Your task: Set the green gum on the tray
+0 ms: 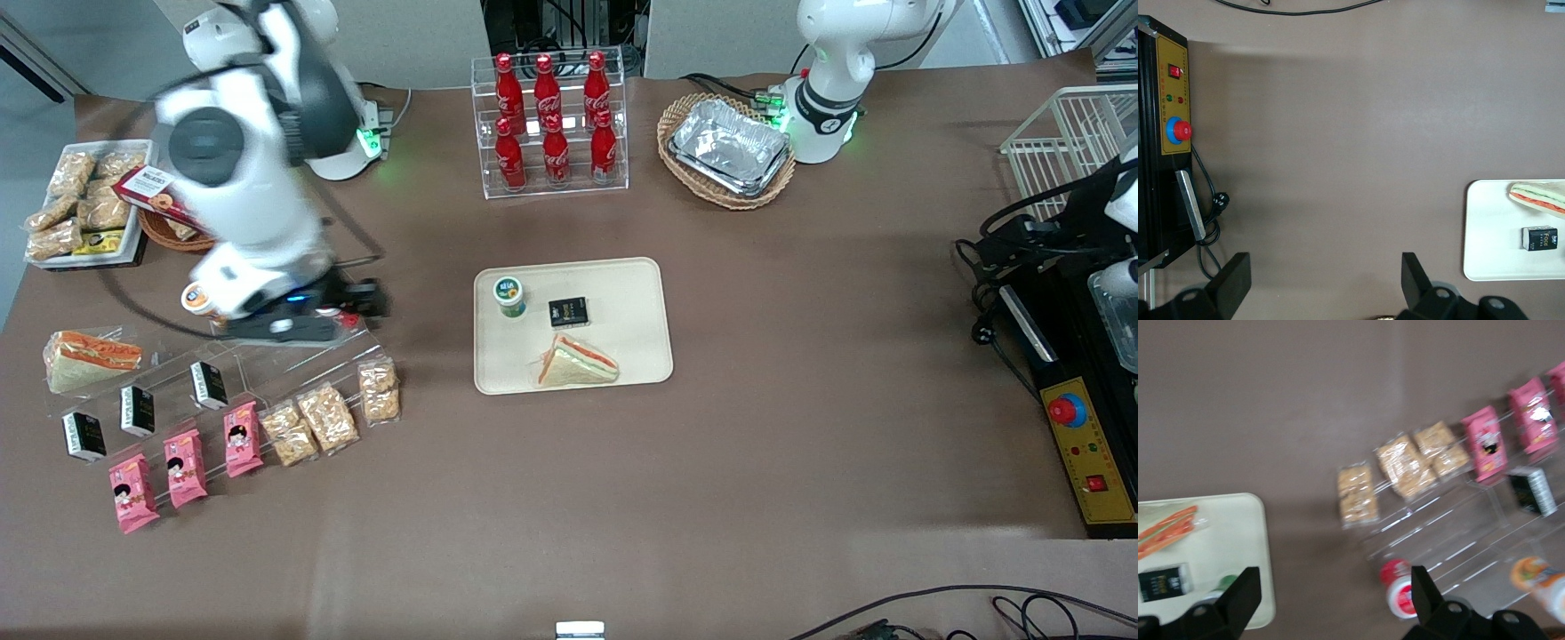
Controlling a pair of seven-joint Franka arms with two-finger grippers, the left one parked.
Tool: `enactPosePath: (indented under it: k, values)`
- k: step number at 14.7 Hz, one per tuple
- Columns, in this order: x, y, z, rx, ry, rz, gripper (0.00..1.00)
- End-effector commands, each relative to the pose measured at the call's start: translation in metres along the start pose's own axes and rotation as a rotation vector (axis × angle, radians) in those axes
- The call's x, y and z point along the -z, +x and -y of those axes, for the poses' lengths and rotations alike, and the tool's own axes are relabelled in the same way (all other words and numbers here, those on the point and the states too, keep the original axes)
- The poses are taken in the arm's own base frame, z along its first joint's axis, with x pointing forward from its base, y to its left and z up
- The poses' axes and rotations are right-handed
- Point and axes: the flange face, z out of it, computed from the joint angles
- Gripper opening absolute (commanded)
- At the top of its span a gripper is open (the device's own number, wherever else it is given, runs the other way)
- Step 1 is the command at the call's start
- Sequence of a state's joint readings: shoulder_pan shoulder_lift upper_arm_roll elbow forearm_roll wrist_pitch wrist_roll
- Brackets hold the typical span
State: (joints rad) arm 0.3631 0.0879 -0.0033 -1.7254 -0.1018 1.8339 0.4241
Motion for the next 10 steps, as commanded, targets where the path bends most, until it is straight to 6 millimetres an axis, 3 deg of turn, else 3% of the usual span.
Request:
enactPosePath:
  k: [1,3,5,7,10]
  values:
    - [0.03,0.018,-0.105,0.041,0.048,0.003,1.0]
    - [0.052,0.026,-0.167,0.115,0.101,0.019,1.0]
    - [0.061,0.027,-0.212,0.098,0.095,0.019,1.0]
    - [0.061,0.026,-0.242,0.078,0.088,0.016,1.0]
    - [0.058,0.027,-0.253,0.084,0.086,0.015,1.0]
